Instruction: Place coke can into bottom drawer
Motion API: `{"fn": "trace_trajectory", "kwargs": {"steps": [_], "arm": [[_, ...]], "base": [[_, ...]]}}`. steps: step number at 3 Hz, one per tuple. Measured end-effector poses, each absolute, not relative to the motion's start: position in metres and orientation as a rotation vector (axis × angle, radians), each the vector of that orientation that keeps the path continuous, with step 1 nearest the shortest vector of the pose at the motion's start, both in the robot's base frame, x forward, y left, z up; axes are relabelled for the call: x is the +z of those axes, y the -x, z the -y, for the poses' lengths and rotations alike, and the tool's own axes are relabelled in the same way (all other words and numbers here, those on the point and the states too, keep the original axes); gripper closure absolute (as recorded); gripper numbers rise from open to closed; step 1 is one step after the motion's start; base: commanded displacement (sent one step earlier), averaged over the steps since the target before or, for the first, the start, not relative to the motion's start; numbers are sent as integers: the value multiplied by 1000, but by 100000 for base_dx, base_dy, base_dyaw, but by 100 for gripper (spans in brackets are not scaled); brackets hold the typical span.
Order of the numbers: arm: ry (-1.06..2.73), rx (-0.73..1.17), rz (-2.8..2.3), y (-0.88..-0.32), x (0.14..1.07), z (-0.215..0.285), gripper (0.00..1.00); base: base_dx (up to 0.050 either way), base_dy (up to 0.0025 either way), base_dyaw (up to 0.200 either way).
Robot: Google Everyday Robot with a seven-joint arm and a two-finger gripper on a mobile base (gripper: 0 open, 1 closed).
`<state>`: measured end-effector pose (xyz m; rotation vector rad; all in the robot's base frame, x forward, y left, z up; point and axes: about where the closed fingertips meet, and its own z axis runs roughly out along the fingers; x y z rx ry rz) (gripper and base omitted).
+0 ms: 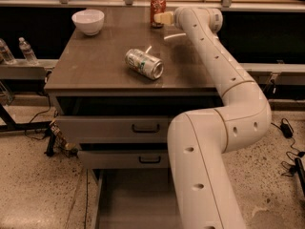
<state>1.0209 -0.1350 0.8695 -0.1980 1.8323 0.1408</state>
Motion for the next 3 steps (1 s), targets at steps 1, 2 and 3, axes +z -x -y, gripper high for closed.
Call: {"fn": "trace_trajectory", "kwargs": {"steps": [1,2,3], "arm": [[194,141,-1837,-1020,867,138,0],[156,238,-1840,-1010,884,135,0],[116,382,-1838,-997,906,109,0]], "base": [[0,0,0],[0,0,0],[0,0,0]]}}
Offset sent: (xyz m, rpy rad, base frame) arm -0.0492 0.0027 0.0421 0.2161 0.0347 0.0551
